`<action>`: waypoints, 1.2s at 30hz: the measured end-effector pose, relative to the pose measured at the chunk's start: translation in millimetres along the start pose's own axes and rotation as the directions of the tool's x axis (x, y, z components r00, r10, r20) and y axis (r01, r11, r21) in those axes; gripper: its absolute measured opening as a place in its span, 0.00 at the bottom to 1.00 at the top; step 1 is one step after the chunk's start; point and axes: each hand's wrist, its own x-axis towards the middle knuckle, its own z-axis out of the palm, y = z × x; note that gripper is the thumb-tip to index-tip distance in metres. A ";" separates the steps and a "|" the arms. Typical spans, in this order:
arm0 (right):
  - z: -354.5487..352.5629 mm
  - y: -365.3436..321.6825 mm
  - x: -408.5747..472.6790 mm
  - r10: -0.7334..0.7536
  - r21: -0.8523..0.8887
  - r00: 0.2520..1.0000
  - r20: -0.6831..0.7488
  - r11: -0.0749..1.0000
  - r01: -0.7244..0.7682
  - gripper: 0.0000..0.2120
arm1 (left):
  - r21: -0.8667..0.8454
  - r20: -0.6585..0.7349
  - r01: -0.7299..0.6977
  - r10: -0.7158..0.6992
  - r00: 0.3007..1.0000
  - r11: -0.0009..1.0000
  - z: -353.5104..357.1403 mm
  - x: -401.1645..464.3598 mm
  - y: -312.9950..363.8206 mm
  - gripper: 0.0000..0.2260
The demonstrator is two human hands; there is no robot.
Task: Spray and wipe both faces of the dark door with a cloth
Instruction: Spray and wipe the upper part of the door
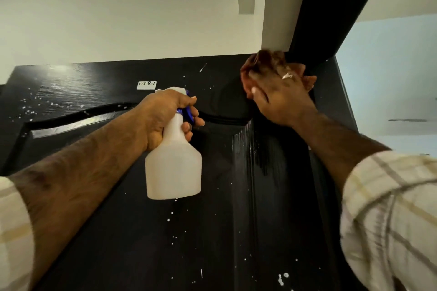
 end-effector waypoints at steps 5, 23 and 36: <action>3.3 -44.0 47.8 0.047 0.010 0.998 0.045 0.999 -0.047 0.30 | 0.001 -0.034 -0.030 0.030 0.999 1.000 -1.5 11.2 1.2 0.11; -7.8 -20.9 43.0 -0.137 0.073 0.987 0.080 0.989 0.131 0.27 | 0.023 -0.114 -0.051 0.054 0.992 0.998 -7.9 19.2 19.4 0.10; 6.1 -59.0 82.9 0.137 0.025 0.985 0.108 0.990 -0.140 0.31 | 0.065 -0.232 -0.004 0.019 0.972 0.998 -64.5 5.8 6.6 0.11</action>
